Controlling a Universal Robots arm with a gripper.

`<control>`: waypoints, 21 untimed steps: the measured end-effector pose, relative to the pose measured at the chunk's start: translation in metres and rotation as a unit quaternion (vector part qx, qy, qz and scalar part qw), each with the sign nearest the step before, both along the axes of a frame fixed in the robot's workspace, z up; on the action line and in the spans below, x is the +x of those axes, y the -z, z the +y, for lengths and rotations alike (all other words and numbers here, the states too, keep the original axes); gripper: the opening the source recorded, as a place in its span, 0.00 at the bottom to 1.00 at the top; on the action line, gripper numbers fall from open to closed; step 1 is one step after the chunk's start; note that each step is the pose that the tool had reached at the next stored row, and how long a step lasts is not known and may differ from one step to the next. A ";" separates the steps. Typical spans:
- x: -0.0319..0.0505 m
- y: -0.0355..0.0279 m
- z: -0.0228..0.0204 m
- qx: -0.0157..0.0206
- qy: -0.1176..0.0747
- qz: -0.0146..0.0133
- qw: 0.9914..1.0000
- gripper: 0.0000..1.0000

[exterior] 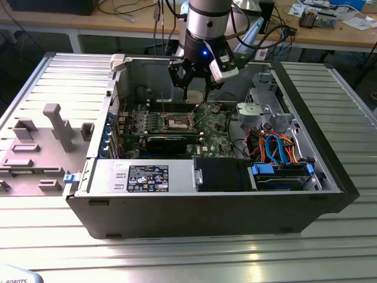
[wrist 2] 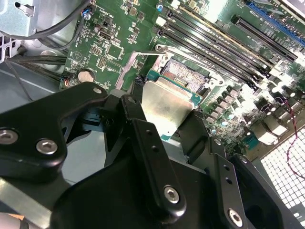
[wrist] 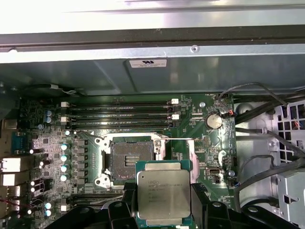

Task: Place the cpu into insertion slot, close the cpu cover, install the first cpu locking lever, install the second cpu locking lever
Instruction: 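Place the cpu into insertion slot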

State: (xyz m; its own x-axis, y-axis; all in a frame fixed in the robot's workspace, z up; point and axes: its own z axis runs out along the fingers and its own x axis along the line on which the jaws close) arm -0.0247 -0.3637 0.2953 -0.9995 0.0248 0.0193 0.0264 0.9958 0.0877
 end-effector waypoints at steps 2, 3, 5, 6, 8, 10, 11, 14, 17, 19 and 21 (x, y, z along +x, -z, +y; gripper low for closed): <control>0.0000 0.0005 0.0000 0.000 0.000 0.000 1.000 0.55; 0.0000 0.0007 0.0000 0.000 0.000 0.000 1.000 0.55; 0.0000 0.0012 0.0000 0.000 0.000 0.000 1.000 0.55; 0.0000 0.0016 0.0000 0.000 0.000 0.000 1.000 0.55; 0.0000 0.0022 -0.0001 0.000 0.000 0.000 1.000 0.55; 0.0000 0.0026 -0.0001 0.000 0.000 0.000 1.000 0.55; 0.0000 0.0028 -0.0001 0.000 0.000 0.000 1.000 0.55; 0.0000 0.0036 -0.0001 0.000 0.000 0.000 1.000 0.55; 0.0000 0.0042 -0.0001 0.000 0.000 0.000 1.000 0.55; 0.0000 0.0046 -0.0002 0.000 0.000 0.000 1.000 0.55; 0.0000 0.0051 -0.0002 0.000 0.000 0.000 1.000 0.55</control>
